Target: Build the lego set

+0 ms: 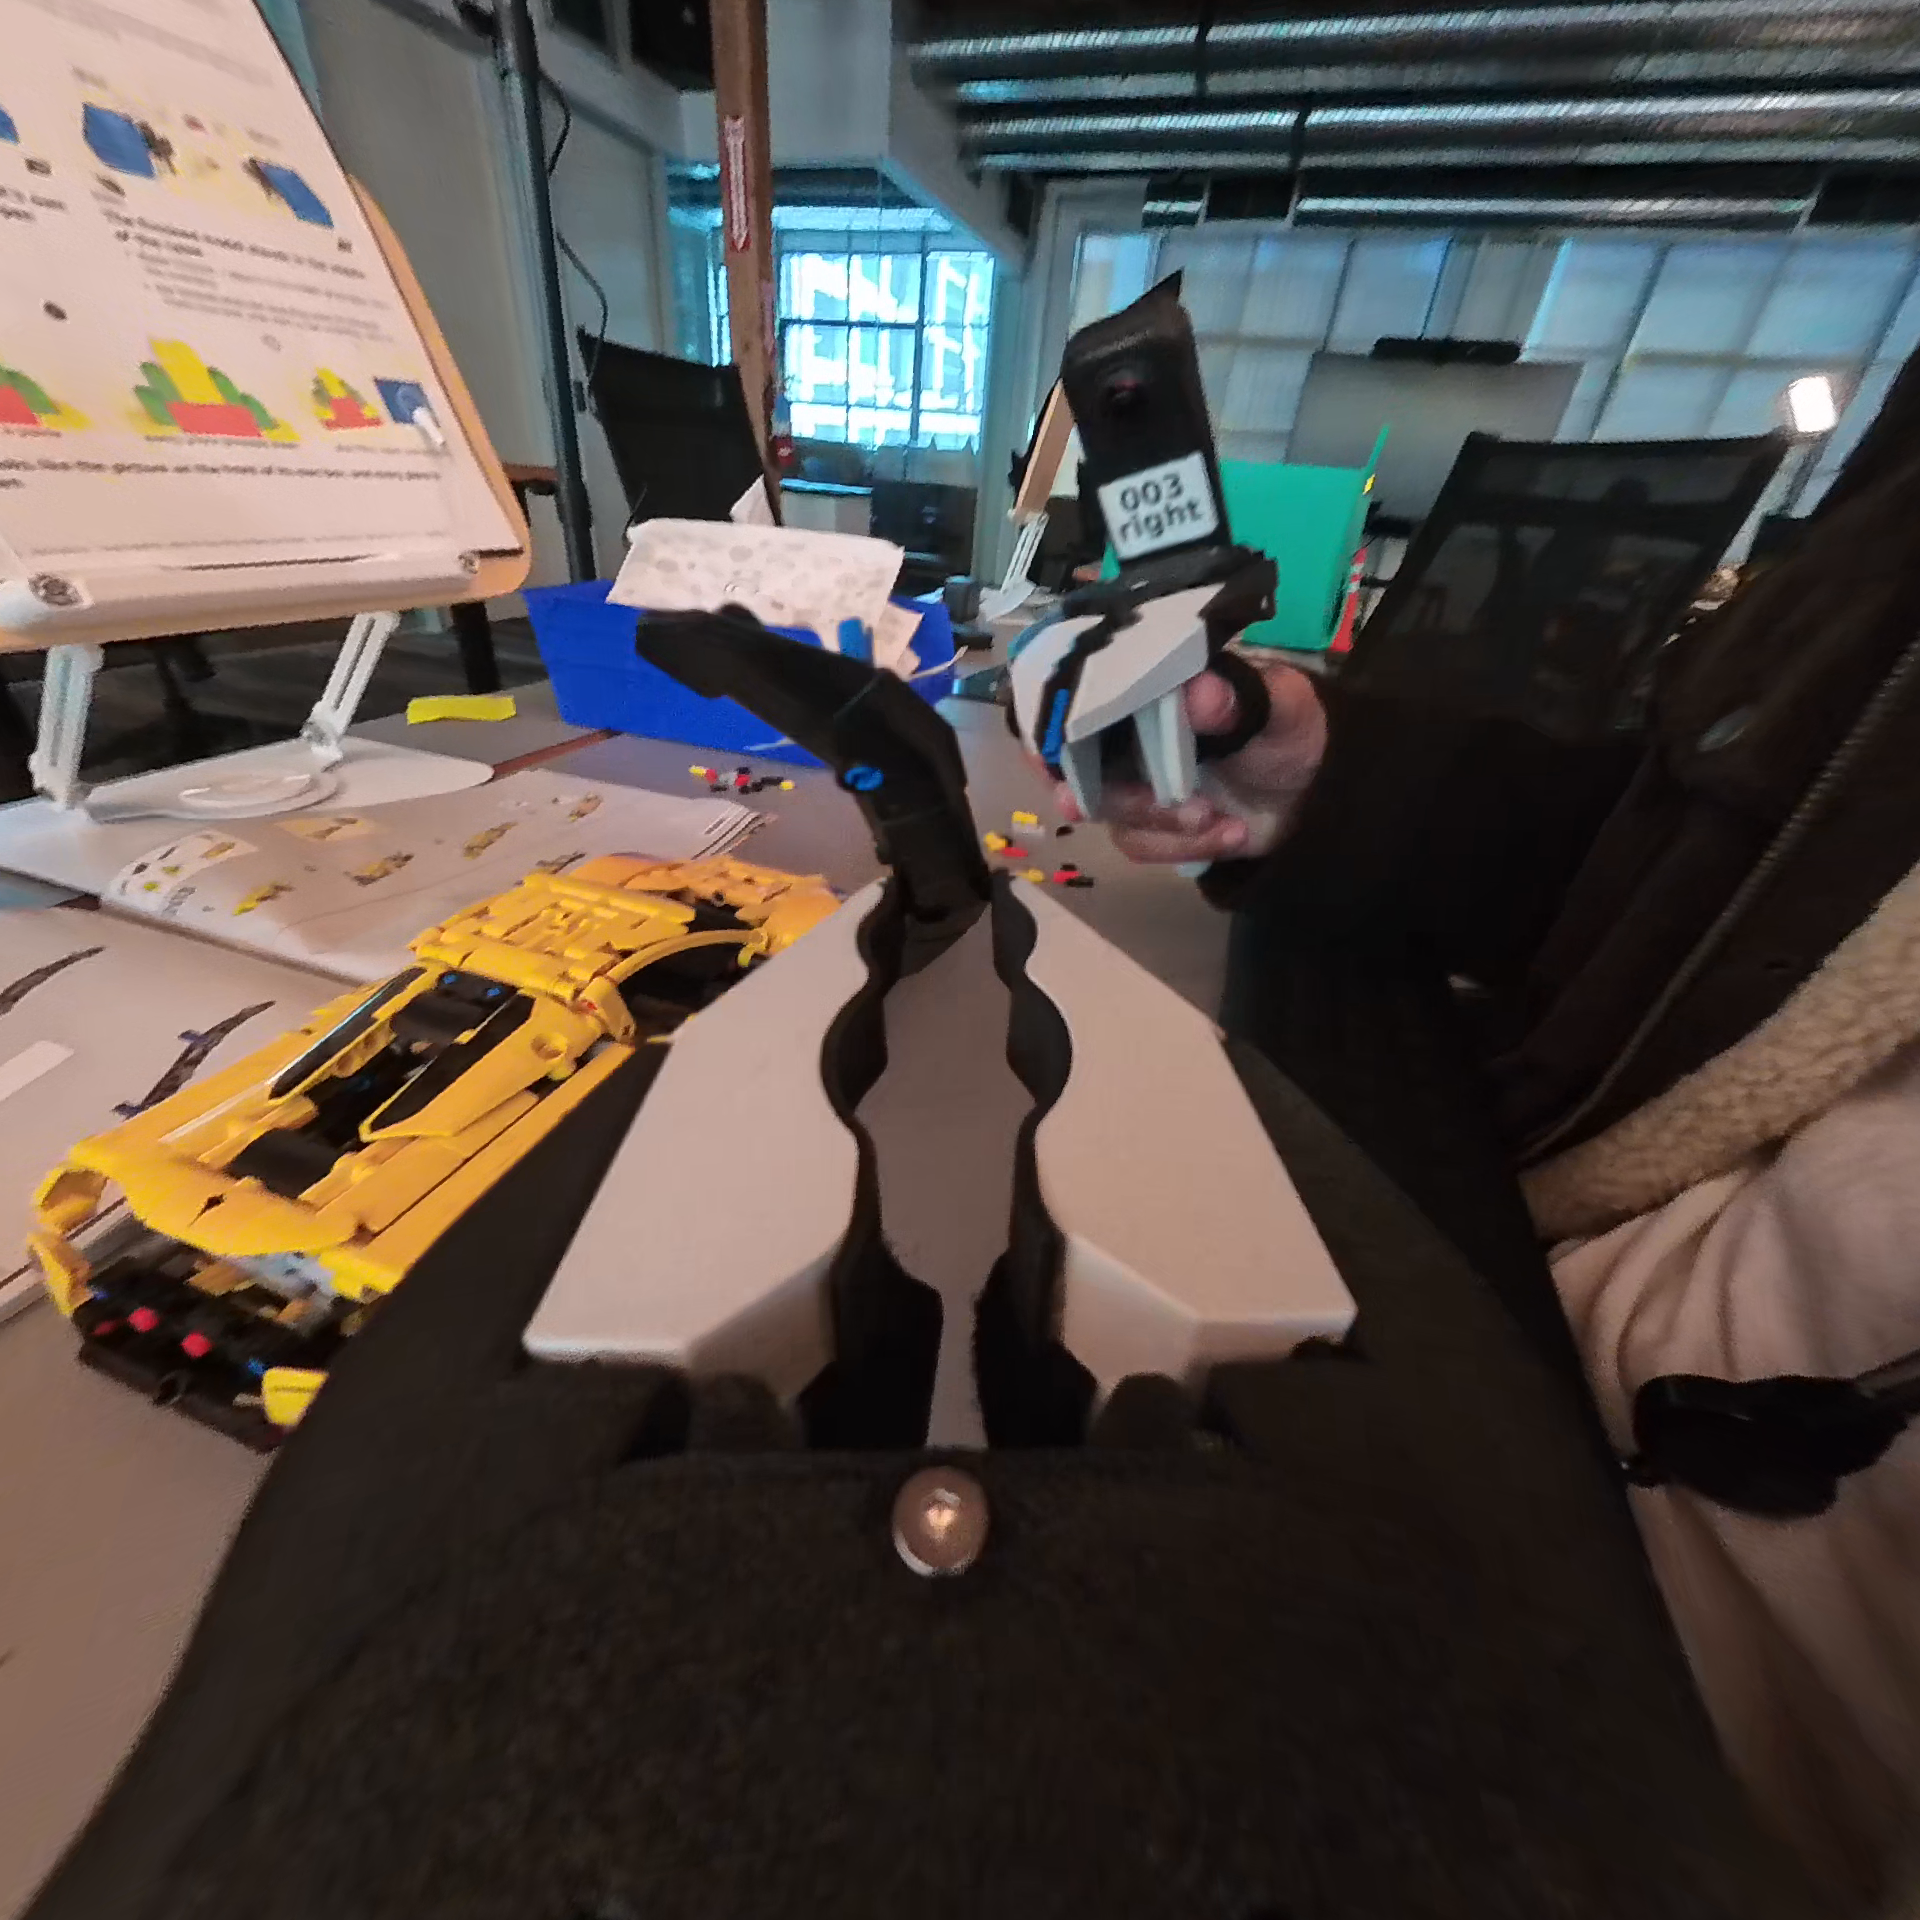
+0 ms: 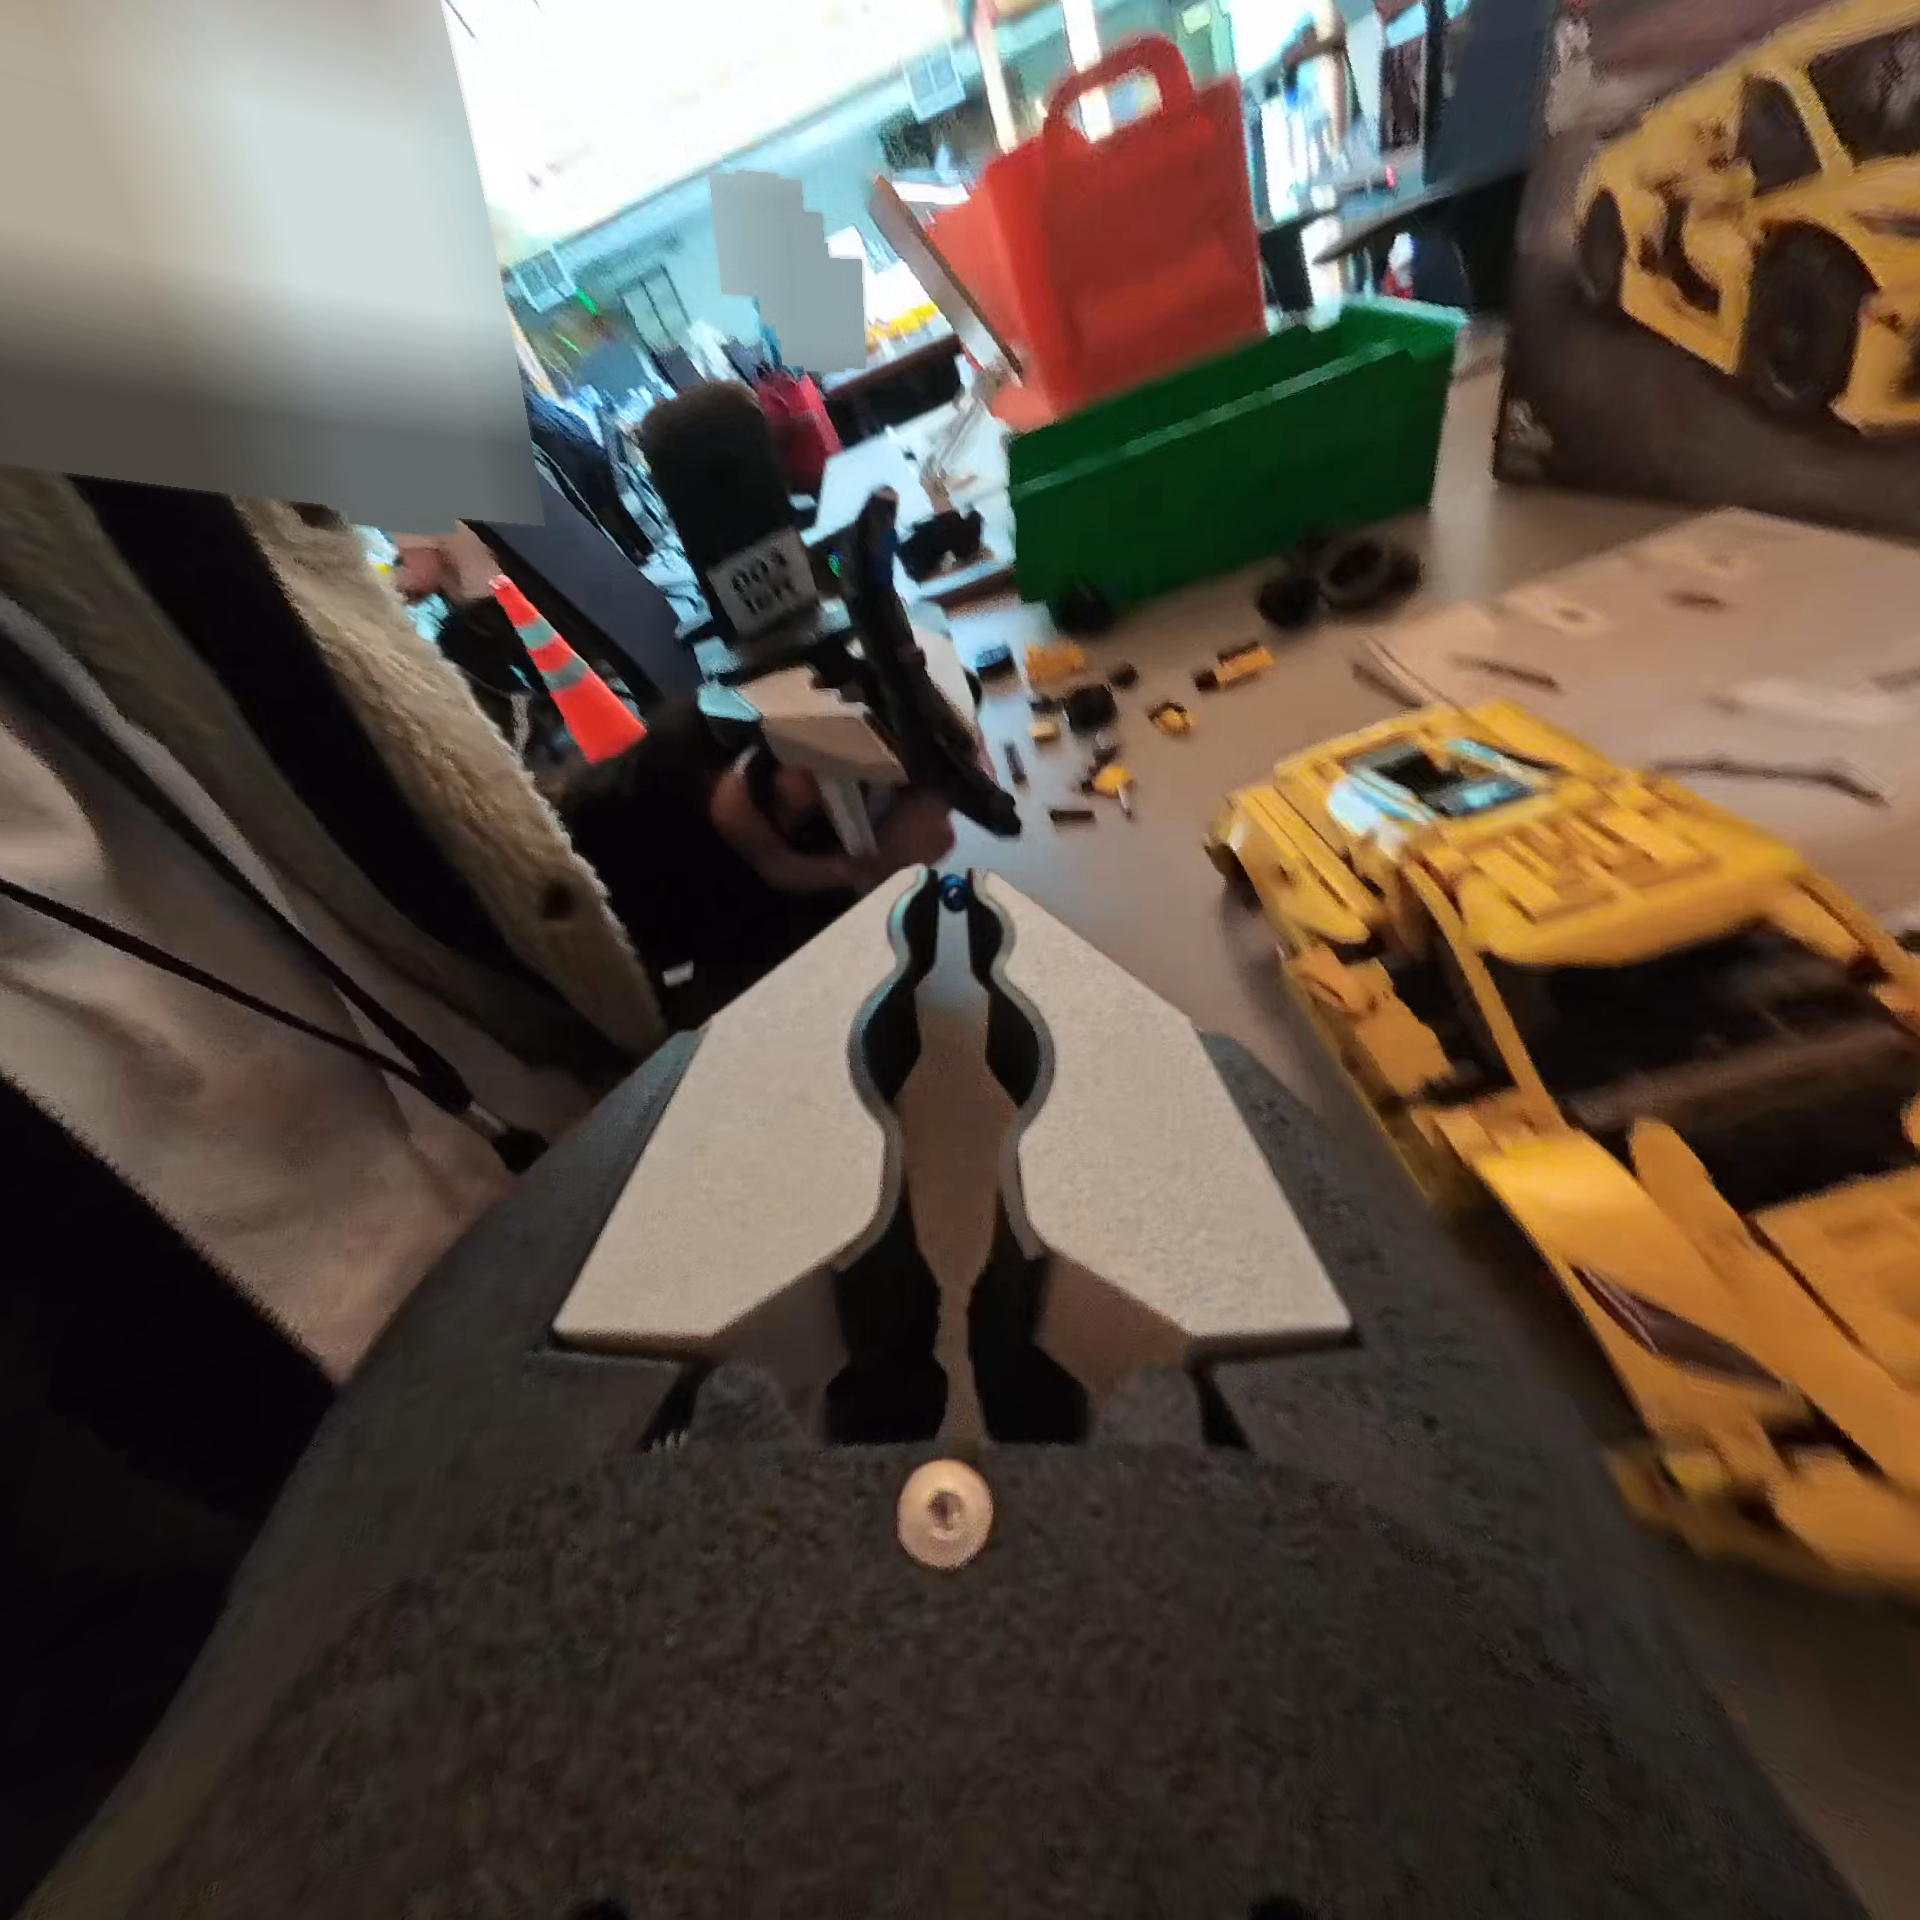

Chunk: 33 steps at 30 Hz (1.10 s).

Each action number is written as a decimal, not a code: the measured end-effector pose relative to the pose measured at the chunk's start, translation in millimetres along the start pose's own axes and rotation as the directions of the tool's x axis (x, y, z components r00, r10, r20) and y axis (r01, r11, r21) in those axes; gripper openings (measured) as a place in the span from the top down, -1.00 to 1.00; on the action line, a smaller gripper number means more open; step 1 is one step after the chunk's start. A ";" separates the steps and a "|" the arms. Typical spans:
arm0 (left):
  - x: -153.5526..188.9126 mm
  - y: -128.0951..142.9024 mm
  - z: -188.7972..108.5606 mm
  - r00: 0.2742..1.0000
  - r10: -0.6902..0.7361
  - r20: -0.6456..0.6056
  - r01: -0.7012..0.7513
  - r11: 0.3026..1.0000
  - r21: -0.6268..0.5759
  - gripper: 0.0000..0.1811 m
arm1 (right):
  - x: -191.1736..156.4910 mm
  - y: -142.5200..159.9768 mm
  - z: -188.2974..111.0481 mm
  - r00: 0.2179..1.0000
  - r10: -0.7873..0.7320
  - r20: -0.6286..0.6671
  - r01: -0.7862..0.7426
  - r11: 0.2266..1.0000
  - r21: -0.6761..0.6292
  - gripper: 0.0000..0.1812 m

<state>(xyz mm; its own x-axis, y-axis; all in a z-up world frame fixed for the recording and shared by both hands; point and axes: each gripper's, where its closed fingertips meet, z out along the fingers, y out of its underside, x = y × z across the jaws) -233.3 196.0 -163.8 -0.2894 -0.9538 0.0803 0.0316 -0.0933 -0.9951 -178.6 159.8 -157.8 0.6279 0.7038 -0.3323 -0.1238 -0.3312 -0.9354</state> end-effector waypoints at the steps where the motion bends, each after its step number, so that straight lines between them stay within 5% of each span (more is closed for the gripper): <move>1: 2.3 -1.6 -0.2 1.000 -0.002 -0.014 0.002 1.000 0.010 0.82 | -4.7 -3.7 9.0 1.000 -0.017 0.020 0.017 1.000 0.026 0.95; 12: 14.6 -5.3 -0.6 0.995 -0.036 -0.097 0.039 0.999 0.028 0.82 | -19.3 -7.7 65.4 0.993 -0.090 0.079 0.089 0.996 0.012 0.95; 26: 15.1 5.8 1.3 0.995 -0.037 -0.098 0.033 0.999 -0.042 0.82 | -13.5 7.7 71.3 0.994 -0.080 0.072 0.086 0.994 -0.075 0.95; 33: 25.5 27.7 7.9 0.992 0.035 -0.125 -0.056 0.984 -0.167 0.82 | -13.5 29.5 61.6 0.980 -0.176 0.093 0.197 0.918 -0.344 0.94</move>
<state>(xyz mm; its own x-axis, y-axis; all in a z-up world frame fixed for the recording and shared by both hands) -232.3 166.9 -188.9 -0.4057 -0.9133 0.0375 -0.1127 0.0093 -0.9936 -238.1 179.3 -188.3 0.5660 0.8062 -0.1722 0.2749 -0.3815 -0.8826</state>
